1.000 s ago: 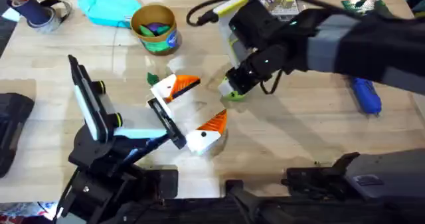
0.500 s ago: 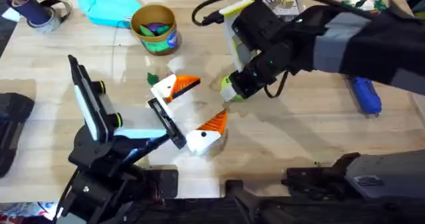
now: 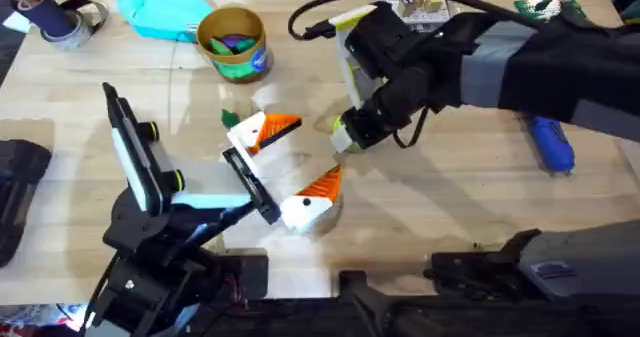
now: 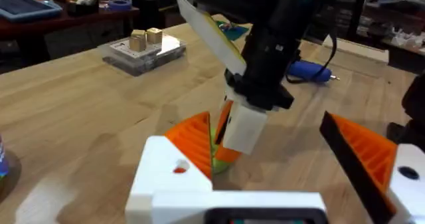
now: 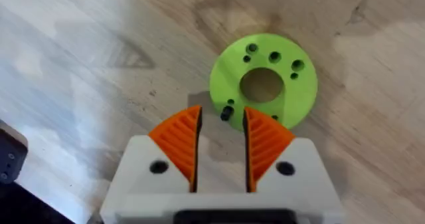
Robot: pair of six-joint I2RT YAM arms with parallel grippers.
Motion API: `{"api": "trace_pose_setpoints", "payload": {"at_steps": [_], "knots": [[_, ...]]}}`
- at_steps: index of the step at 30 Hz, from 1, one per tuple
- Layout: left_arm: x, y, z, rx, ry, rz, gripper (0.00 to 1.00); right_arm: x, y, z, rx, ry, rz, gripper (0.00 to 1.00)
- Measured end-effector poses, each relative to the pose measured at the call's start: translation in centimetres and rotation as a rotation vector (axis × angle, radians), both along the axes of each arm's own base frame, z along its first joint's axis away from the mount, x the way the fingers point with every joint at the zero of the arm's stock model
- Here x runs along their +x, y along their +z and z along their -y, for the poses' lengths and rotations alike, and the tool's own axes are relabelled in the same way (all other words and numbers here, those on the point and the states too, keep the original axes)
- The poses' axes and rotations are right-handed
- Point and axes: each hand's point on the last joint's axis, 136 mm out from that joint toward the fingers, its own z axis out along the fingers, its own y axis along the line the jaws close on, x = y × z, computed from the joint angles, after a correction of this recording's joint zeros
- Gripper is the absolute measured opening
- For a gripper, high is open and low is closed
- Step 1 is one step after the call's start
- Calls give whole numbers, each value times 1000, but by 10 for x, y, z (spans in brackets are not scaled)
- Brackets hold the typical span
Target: Pick up the gripper from the table and insert it into the empty holder that is missing its gripper. Then pick up a screw, insert it into the mounting hole, and use the screwdriver to tighten it. Finally, clean up the table by picking up the vegetable and placing it into the bucket.
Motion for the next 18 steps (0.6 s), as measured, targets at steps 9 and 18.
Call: {"api": "trace_pose_setpoints", "payload": {"at_steps": [9, 18], "knots": [[0, 0, 0, 0, 0, 0, 995, 0, -12, 1, -20, -42, -41, 207], [0, 0, 0, 0, 0, 0, 995, 2, -13, 0, -21, -61, -46, 9]]}}
